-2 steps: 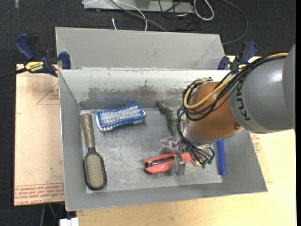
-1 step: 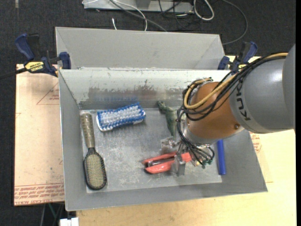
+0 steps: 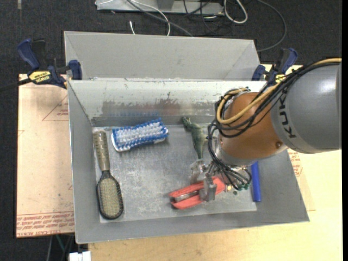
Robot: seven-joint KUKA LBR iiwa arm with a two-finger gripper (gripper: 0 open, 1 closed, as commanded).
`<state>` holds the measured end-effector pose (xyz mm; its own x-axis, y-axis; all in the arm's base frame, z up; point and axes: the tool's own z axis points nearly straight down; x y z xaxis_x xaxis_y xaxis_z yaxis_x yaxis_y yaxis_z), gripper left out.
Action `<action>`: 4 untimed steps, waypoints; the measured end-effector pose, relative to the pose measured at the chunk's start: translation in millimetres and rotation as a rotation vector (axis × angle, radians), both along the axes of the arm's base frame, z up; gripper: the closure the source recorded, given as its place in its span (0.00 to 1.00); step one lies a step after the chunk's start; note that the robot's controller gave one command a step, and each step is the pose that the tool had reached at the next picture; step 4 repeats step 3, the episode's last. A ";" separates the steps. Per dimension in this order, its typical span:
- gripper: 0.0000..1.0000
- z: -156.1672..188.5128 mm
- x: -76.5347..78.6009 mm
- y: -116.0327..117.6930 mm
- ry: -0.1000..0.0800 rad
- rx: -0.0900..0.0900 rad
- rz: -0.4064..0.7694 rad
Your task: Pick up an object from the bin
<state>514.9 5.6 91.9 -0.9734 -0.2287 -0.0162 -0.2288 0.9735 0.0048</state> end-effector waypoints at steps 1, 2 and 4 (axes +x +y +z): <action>1.00 8.5 20.0 14.5 -0.003 -0.003 0.083; 1.00 10.1 12.9 12.8 -0.019 -0.001 0.096; 1.00 97.1 11.4 10.9 -0.003 -0.001 0.099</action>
Offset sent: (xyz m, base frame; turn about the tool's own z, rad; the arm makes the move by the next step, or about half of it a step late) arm -0.0008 0.0056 0.0444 0.0022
